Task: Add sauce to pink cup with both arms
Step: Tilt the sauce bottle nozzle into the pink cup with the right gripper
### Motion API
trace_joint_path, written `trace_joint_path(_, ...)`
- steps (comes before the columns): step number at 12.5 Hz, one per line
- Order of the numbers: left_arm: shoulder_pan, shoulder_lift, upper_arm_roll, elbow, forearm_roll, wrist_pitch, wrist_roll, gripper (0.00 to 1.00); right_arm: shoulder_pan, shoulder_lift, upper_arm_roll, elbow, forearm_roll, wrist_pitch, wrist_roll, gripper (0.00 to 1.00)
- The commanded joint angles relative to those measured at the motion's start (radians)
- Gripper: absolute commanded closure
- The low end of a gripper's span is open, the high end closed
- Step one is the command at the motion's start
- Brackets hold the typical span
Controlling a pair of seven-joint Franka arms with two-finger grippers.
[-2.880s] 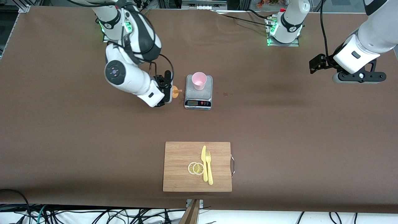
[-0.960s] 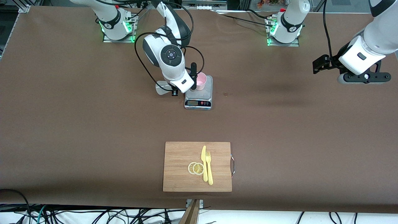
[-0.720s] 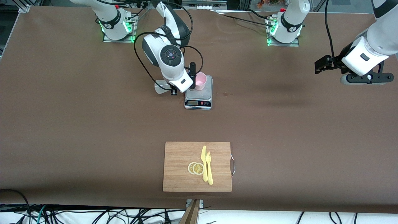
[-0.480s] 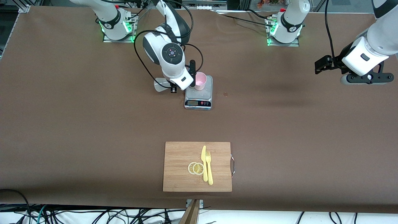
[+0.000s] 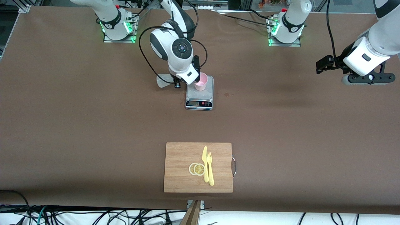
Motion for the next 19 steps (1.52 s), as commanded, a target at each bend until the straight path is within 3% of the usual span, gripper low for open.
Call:
trace_joint_path(1, 0.01, -0.004, -0.001, 0.0, -0.028, -0.01, 0.01, 0.0, 0.008, -0.038, -0.003, -0.023, -0.029, -0.011, 0.021, 0.66)
trace_joint_path(11, 0.009, -0.002, -0.006, 0.01, -0.028, -0.012, 0.01, 0.0, 0.009, -0.008, -0.004, -0.019, -0.053, -0.003, 0.021, 0.66)
trace_joint_path(19, 0.009, -0.002, -0.006, 0.01, -0.028, -0.012, 0.01, 0.0, 0.009, 0.004, -0.003, -0.012, -0.053, 0.002, 0.023, 0.74)
